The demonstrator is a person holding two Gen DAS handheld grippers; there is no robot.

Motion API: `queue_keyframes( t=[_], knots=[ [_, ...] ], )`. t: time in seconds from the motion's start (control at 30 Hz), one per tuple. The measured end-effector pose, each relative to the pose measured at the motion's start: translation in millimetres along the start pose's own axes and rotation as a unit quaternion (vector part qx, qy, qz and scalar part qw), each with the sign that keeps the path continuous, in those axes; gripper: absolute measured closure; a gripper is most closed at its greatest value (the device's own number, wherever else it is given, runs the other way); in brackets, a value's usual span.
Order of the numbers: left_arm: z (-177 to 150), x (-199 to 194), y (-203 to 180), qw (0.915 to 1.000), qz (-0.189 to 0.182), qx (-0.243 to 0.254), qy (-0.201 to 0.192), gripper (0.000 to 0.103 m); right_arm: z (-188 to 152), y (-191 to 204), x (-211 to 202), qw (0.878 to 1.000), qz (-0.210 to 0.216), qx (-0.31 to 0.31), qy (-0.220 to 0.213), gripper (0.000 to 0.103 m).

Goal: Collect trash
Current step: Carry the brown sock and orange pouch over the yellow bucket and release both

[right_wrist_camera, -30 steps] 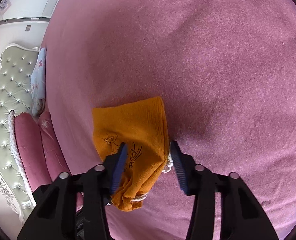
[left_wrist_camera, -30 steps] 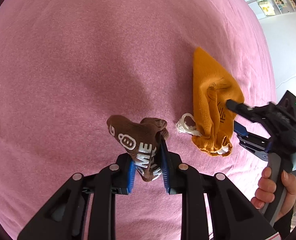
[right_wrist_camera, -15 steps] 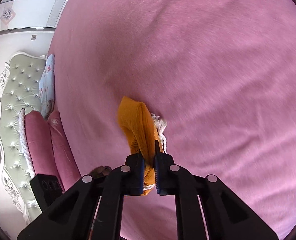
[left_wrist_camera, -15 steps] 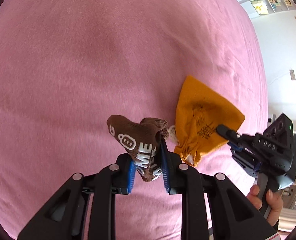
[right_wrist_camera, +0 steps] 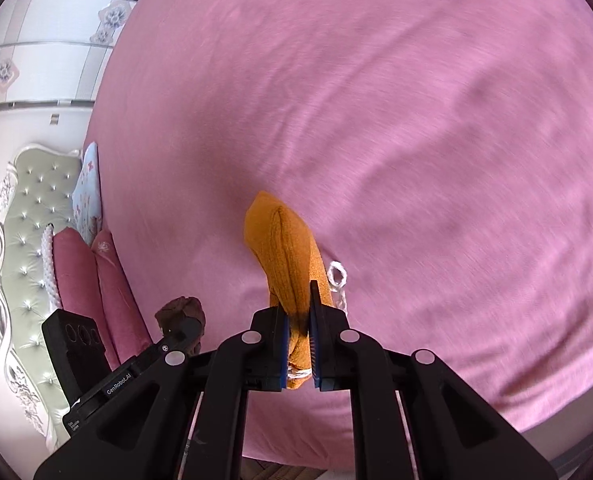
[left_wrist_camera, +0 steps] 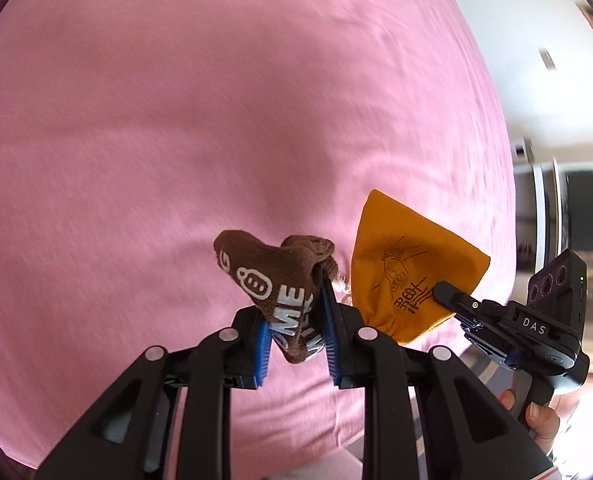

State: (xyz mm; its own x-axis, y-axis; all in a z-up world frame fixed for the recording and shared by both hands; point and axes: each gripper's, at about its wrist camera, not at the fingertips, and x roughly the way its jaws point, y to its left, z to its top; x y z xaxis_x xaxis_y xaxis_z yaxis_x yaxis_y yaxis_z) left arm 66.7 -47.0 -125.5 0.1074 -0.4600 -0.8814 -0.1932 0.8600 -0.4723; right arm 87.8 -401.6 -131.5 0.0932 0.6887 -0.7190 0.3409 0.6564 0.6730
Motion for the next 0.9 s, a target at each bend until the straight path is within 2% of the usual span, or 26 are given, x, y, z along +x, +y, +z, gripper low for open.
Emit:
queue_keyframes(
  t=[0.23, 0.43, 0.53, 0.73, 0.9],
  knots=[
    [-43.6, 16.3, -62.5, 0.9971, -0.006, 0.067, 0.037, 0.08, -54.0, -62.2, -52.9, 0.998, 0.002, 0.056, -0.039, 0.095],
    [-73.1, 52.6, -136.2, 0.9881, -0.003, 0.135, 0.074, 0.081, -88.1, -124.6, -100.1, 0.991, 0.01, 0.11, -0.079, 0.095],
    [-86.8, 72.2, -179.4, 0.9799, 0.001, 0.176, 0.093, 0.08, -102.2, -154.3, -123.2, 0.986, 0.018, 0.135, -0.101, 0.095],
    [-136.9, 113.3, -261.4, 0.9629, 0.002, 0.239, 0.126, 0.08, -131.0, -229.5, -176.0, 0.974, 0.021, 0.179, -0.14, 0.095],
    [-184.9, 163.4, -332.0, 0.9414, 0.005, 0.293, 0.168, 0.08, -152.3, -293.5, -212.8, 0.963, 0.015, 0.218, -0.16, 0.094]
  ],
)
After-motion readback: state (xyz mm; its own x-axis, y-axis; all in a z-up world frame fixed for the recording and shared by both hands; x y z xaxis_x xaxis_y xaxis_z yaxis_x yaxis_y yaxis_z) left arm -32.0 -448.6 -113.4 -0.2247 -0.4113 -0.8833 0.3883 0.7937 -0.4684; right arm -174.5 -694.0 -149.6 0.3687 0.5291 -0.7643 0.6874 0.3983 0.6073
